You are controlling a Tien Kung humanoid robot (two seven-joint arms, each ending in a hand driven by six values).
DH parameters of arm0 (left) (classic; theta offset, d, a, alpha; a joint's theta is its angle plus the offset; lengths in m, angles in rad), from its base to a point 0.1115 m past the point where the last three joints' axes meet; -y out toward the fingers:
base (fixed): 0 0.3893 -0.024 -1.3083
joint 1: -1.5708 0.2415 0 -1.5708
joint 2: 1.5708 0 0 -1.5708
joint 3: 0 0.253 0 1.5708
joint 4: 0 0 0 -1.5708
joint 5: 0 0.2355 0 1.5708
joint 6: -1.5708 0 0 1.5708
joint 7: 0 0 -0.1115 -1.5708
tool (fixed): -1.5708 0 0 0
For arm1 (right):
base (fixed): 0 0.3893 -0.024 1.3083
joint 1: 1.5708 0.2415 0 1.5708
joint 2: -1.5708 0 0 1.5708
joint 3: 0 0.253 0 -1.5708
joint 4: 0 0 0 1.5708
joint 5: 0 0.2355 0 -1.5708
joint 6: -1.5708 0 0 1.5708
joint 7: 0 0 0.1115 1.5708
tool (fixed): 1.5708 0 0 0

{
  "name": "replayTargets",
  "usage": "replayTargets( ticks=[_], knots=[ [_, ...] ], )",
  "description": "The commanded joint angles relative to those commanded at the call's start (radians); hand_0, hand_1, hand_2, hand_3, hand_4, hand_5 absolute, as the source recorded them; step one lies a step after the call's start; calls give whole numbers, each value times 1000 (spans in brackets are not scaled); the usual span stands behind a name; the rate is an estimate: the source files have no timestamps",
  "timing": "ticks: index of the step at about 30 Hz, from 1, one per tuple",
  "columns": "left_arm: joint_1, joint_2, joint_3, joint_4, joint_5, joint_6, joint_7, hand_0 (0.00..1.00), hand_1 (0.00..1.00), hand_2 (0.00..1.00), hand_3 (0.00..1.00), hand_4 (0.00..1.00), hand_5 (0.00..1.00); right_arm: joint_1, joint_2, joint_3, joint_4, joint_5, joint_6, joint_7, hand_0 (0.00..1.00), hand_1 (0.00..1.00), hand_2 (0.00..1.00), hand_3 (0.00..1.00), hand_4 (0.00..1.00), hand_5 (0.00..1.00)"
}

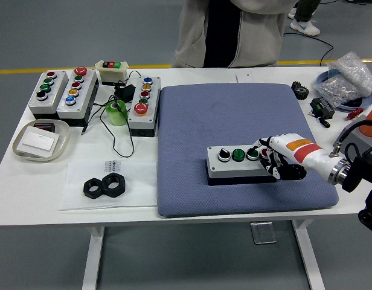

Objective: Pick up the button,place it on the desk,press the button,press the button

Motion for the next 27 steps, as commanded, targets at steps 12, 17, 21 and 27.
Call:
replayTargets(
  ticks=[12,17,21,27],
  knots=[
    [0,0,2,0,-2,0,-1,762,826,859,826,629,998,5,3,-35,-8,-5,23,-15,336,98,208,675,478,2],
    [-1,1,5,0,-8,0,-2,762,827,859,826,629,998,8,5,-36,-13,-7,26,-19,337,99,209,675,480,2],
    [-2,1,7,-1,-10,0,-2,762,827,859,826,629,998,9,5,-30,-14,-9,25,-21,337,99,209,676,482,2],
    [-4,1,9,-1,-13,-1,-3,758,827,859,826,629,998,11,6,-34,-19,-9,26,-22,337,98,209,676,483,2]
  ],
)
